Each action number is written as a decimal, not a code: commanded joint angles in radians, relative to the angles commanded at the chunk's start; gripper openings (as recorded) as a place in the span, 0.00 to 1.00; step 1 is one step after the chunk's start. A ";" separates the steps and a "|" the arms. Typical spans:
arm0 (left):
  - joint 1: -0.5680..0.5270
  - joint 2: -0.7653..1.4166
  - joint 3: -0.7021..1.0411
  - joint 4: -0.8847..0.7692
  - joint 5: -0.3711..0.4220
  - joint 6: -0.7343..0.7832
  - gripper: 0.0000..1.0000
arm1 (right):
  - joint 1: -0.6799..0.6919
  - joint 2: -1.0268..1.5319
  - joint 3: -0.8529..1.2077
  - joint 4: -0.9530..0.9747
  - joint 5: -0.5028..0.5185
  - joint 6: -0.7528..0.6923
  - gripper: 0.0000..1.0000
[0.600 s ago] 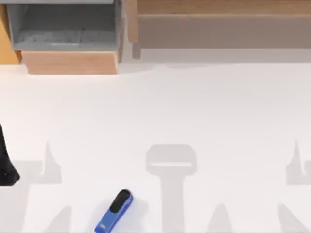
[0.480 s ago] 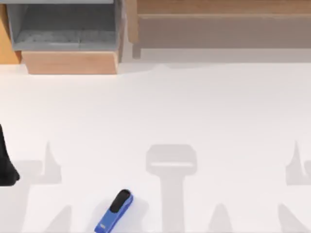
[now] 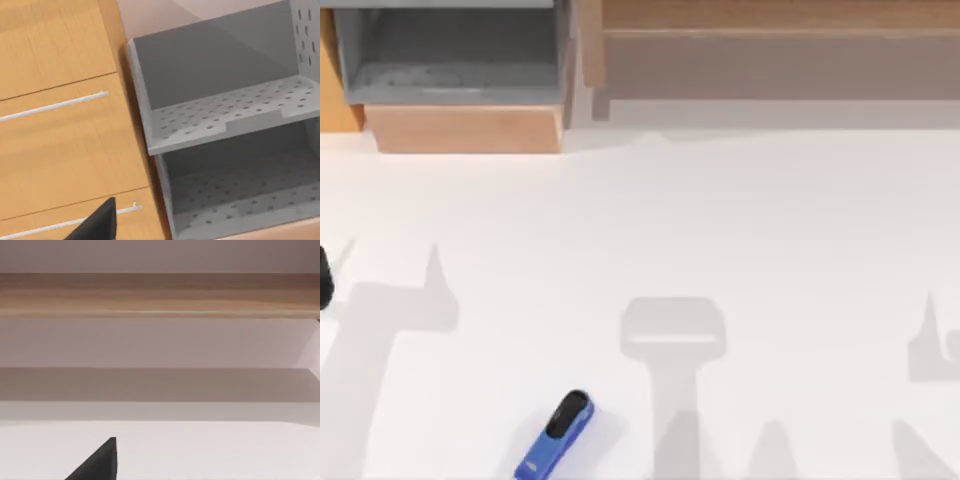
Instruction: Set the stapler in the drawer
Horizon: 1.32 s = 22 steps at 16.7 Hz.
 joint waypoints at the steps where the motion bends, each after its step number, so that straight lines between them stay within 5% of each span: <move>1: 0.008 0.091 0.049 0.048 0.021 0.054 1.00 | 0.000 0.000 0.000 0.000 0.000 0.000 1.00; 13: 0.196 1.347 0.604 0.634 0.270 0.846 1.00 | 0.000 0.000 0.000 0.000 0.000 0.000 1.00; 22: 0.359 1.853 0.837 0.909 0.359 1.282 1.00 | 0.000 0.000 0.000 0.000 0.000 0.000 1.00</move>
